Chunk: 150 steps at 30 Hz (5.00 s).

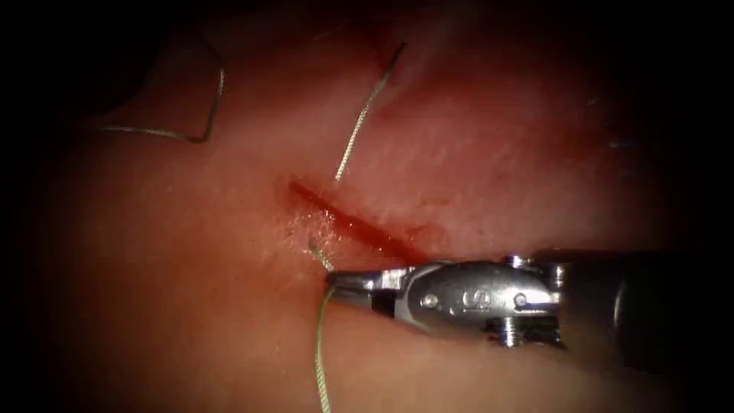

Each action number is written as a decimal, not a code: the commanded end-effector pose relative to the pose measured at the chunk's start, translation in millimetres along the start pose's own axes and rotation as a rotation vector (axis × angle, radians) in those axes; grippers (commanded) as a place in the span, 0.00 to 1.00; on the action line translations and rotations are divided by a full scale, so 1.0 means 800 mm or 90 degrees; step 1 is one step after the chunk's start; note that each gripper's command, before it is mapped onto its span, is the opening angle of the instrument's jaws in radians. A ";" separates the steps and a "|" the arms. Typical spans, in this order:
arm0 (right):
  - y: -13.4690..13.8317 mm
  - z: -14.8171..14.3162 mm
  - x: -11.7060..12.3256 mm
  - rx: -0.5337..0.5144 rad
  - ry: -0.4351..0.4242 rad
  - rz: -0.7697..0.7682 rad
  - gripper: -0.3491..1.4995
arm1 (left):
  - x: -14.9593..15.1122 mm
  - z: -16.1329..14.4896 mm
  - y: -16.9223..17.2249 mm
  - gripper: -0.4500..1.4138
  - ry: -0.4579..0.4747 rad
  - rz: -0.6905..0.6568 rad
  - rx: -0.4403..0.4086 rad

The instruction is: Wound Closure

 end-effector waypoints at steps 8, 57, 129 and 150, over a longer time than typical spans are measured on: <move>-0.0071 -0.0027 0.0016 0.010 -0.001 -0.014 0.00 | -0.0007 0.0008 -0.0005 0.00 0.001 0.001 -0.002; 0.0142 0.0068 -0.0109 -0.072 0.066 0.716 0.64 | -0.0013 0.0013 -0.0003 0.00 -0.002 -0.002 -0.009; 0.0212 -0.0079 -0.0012 -0.251 0.234 0.488 0.84 | -0.0112 -0.0002 -0.0046 0.00 -0.075 -0.038 0.052; 0.0176 -0.0117 -0.0015 -0.273 0.205 0.414 0.87 | -0.0227 -0.0003 -0.0088 0.60 -0.110 -0.092 0.145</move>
